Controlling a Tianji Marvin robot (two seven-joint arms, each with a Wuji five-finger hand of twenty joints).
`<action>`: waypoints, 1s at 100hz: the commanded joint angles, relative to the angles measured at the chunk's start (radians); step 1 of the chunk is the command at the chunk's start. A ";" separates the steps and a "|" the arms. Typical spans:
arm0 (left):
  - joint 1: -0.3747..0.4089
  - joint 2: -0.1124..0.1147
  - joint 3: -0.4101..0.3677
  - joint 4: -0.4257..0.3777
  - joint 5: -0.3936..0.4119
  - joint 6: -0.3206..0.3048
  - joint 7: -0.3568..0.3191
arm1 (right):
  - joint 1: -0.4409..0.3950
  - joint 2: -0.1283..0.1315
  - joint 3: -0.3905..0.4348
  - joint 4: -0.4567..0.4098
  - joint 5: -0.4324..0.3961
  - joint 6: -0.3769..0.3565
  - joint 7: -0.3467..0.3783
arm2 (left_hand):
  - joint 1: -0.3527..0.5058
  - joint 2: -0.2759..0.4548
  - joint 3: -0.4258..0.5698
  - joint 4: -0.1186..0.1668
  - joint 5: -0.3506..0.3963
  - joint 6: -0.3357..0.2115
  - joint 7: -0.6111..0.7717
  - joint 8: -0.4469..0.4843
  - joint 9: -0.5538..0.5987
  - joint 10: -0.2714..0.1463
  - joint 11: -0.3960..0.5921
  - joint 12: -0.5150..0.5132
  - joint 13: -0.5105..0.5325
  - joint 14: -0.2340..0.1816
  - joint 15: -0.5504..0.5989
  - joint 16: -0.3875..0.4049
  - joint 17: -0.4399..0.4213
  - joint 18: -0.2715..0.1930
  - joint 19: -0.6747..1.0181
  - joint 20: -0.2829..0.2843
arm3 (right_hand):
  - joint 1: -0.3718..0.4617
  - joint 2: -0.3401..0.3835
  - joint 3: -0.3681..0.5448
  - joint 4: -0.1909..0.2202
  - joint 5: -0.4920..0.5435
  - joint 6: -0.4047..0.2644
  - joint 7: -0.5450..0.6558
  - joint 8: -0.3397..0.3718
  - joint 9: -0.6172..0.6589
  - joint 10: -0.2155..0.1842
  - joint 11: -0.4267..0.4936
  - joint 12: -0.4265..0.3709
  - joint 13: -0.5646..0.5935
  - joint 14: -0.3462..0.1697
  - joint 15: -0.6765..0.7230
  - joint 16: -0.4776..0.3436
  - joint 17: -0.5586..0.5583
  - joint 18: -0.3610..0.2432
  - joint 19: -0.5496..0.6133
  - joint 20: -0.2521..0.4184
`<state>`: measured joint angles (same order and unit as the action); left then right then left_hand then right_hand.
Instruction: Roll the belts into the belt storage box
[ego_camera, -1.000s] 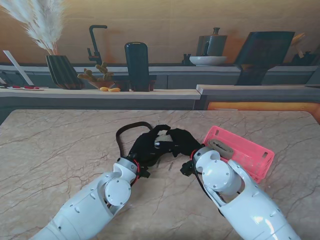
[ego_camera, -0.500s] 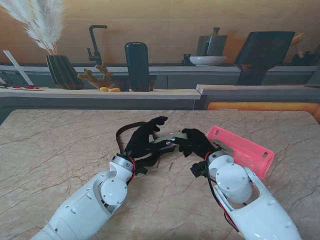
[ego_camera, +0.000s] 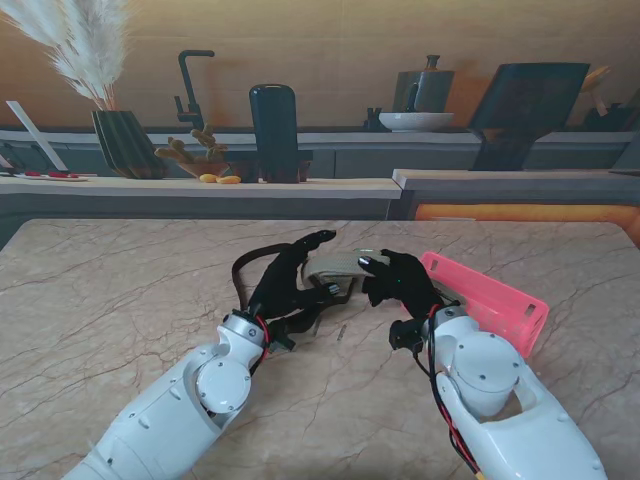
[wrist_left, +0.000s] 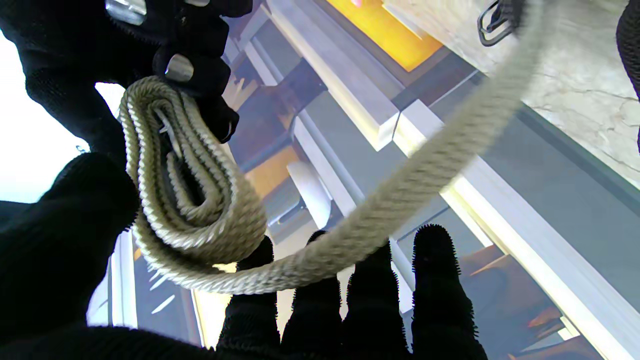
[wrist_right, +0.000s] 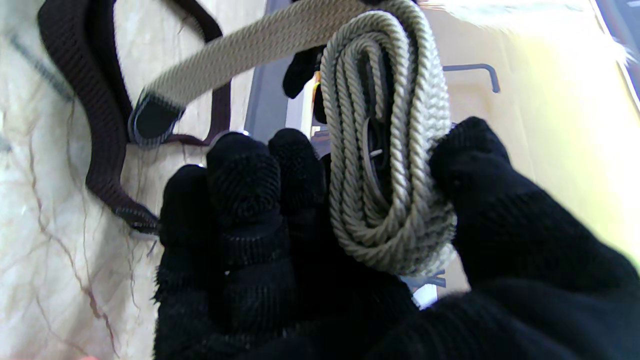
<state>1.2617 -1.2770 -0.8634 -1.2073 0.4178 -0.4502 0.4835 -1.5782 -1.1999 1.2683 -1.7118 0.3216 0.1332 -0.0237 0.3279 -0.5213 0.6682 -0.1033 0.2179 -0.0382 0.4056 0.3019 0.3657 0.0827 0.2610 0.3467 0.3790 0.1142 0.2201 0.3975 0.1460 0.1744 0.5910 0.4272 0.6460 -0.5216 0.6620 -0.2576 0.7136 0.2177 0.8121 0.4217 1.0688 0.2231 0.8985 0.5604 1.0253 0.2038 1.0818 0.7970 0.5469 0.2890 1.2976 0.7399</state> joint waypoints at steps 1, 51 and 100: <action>0.007 -0.009 0.007 0.002 -0.001 -0.001 0.012 | -0.005 -0.007 0.004 -0.009 0.013 0.002 0.025 | -0.041 -0.038 0.022 -0.031 -0.045 -0.035 -0.042 0.003 -0.041 -0.002 -0.021 -0.017 -0.026 -0.043 -0.019 -0.011 -0.013 -0.042 -0.024 -0.011 | 0.175 0.105 0.165 0.041 0.056 -0.289 0.198 0.048 -0.009 0.015 0.035 0.018 0.010 -0.054 0.037 0.019 0.012 -0.077 0.012 0.020; -0.007 -0.045 0.056 0.029 -0.055 -0.012 0.040 | 0.065 -0.028 -0.049 0.066 0.280 0.094 0.120 | -0.088 -0.029 0.054 -0.052 -0.075 -0.050 -0.214 -0.084 -0.103 -0.008 -0.007 -0.022 -0.067 -0.051 -0.008 -0.024 -0.034 -0.088 -0.034 -0.039 | 0.176 0.118 0.138 0.045 0.051 -0.303 0.197 0.049 -0.012 0.010 0.040 0.030 0.009 -0.069 0.049 0.038 0.020 -0.086 0.007 0.027; -0.010 -0.067 0.072 0.035 -0.081 -0.015 0.074 | 0.174 -0.072 -0.139 0.188 0.378 0.230 0.097 | -0.018 0.081 -0.032 -0.037 -0.069 -0.062 -0.277 -0.066 -0.076 -0.022 0.048 -0.003 -0.049 -0.056 0.046 -0.007 -0.030 -0.118 0.040 -0.045 | 0.154 0.107 0.087 0.048 0.084 -0.376 0.164 0.013 -0.029 0.002 0.052 0.045 -0.015 -0.079 0.076 0.064 0.004 -0.099 0.007 0.052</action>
<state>1.2486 -1.3202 -0.8082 -1.1546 0.3264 -0.4533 0.5584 -1.4143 -1.2445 1.1576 -1.5295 0.6915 0.3487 0.0718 0.2896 -0.4892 0.6894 -0.1211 0.1391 -0.0533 0.1742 0.2255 0.3028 0.0827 0.2812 0.3392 0.3388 0.1045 0.2557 0.3828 0.1206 0.1036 0.6034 0.4011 0.6130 -0.5200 0.6310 -0.2588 0.7032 0.1702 0.8412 0.4420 1.0568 0.2124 0.9210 0.5892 1.0239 0.1871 1.1181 0.8446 0.5527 0.2644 1.2976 0.7605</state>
